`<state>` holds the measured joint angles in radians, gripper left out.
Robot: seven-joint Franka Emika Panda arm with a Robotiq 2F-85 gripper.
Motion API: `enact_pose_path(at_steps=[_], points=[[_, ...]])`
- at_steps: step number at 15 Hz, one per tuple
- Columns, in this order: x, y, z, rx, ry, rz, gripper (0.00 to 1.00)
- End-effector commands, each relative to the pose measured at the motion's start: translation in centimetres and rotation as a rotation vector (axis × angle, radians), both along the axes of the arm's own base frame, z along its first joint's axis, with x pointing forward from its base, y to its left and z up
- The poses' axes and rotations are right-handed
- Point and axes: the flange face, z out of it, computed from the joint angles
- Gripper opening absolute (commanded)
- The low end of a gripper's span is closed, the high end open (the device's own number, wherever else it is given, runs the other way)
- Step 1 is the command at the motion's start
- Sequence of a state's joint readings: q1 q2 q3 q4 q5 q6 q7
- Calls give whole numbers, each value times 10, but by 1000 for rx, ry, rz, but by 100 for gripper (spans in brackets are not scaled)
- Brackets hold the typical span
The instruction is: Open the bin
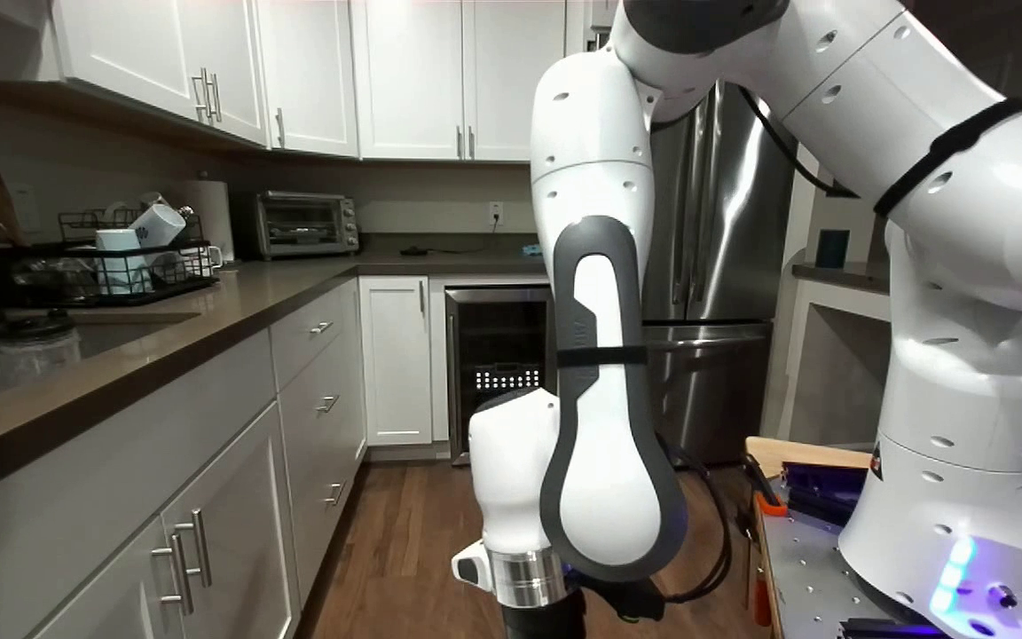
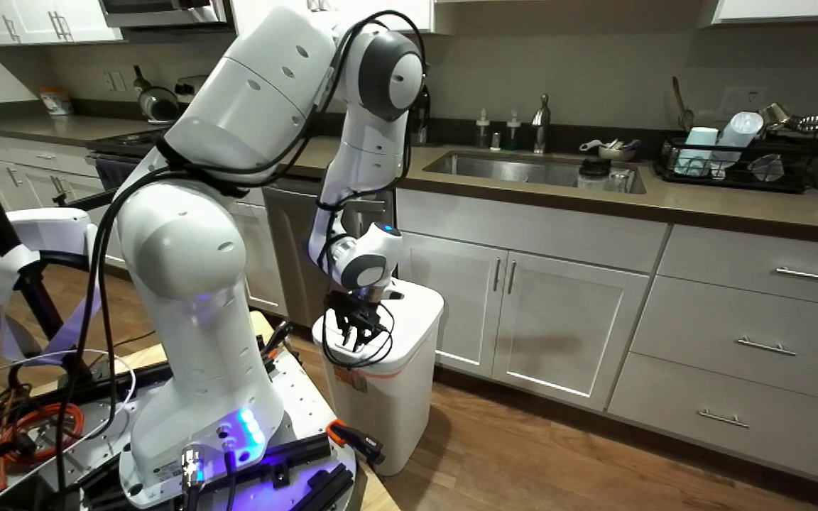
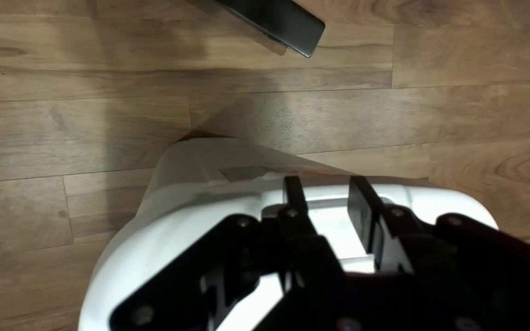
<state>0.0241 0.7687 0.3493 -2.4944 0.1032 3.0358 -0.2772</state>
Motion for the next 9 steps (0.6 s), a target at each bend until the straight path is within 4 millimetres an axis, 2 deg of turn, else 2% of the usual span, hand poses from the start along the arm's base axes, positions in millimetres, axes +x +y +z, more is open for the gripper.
enact_pose_path(at_steps=[1,4,6,9], points=[[5,9,-10,-2,1,-11,33],[10,13,-15,-2,4,-14,34],[13,14,-17,-2,-5,-17,31],[14,13,-23,3,-15,-25,8]])
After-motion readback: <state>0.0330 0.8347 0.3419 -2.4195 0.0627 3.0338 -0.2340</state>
